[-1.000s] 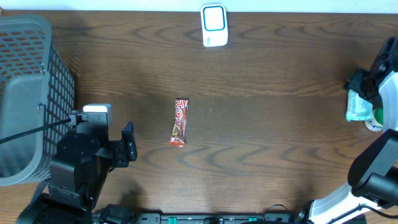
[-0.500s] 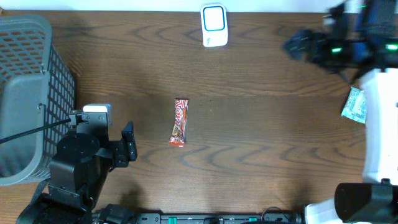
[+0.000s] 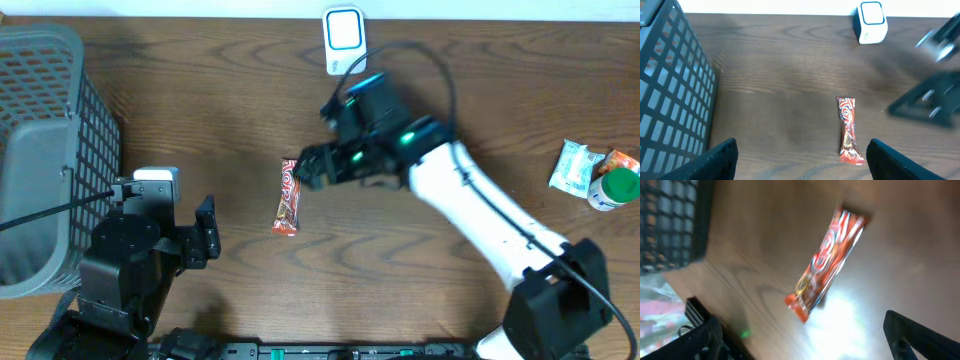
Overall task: Scan the item barcode
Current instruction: 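Reach the right gripper to the red Top bar and grasp it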
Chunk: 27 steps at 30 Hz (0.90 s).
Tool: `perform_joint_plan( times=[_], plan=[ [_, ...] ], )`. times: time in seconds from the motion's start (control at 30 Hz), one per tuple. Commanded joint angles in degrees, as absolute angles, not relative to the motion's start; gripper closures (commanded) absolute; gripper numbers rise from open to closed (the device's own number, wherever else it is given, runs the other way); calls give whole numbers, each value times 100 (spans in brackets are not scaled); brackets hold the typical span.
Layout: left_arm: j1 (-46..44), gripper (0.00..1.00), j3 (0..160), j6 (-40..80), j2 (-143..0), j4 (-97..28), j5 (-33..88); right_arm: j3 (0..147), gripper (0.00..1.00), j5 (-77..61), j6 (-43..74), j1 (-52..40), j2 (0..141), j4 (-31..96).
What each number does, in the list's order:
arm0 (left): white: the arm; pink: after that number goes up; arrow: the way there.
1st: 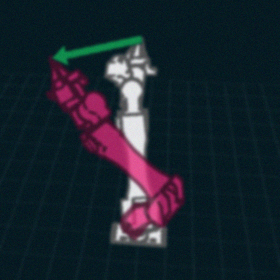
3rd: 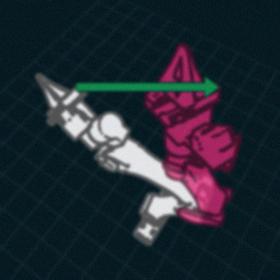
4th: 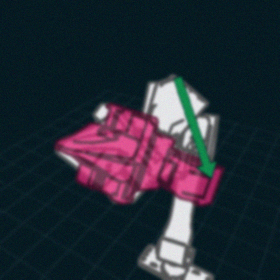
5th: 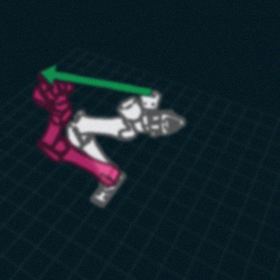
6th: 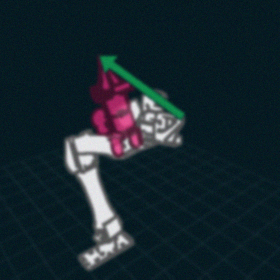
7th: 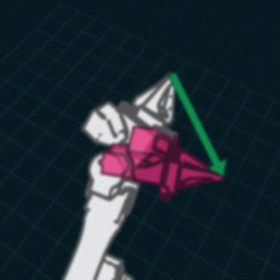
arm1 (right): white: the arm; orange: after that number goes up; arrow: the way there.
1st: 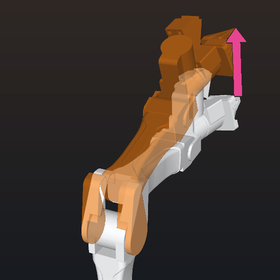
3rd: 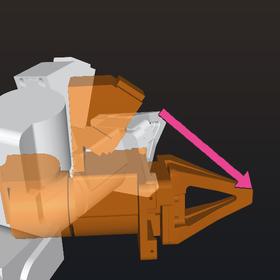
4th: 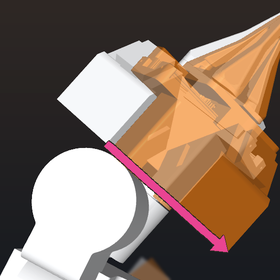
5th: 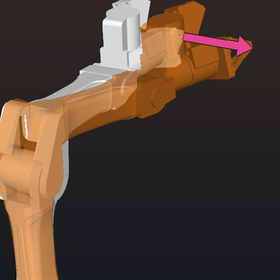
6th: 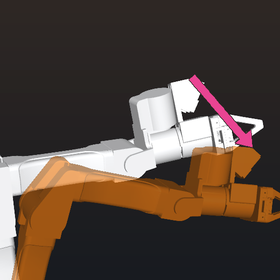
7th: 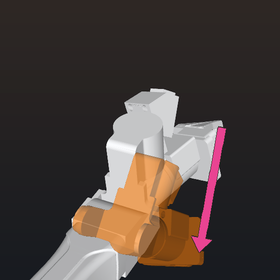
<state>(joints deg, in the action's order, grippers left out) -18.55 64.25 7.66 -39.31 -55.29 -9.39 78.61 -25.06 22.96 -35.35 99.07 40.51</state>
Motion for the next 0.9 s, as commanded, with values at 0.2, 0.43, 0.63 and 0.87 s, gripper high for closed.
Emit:
perform_joint_plan(
  times=[0.2, 0.43, 0.63, 0.87],
  plan=[
    [-1857, 17, 6510, 753, -3922, -5529, -991, 7647, 1, 528, 2777, -5323, 10232, 4254],
    [-1857, 17, 6510, 753, -3922, -5529, -991, 7279, 1, 2947, 2283, -6171, 10235, 4333],
    [-1857, 17, 6510, 753, -3922, -5529, -991, 6665, 1, 2880, 1758, -6167, 10235, 3162],
    [-1857, 17, 6510, 753, -3922, -5529, -991, 6324, 1, 2344, 1302, -6246, 10237, 2615]
  ],
)
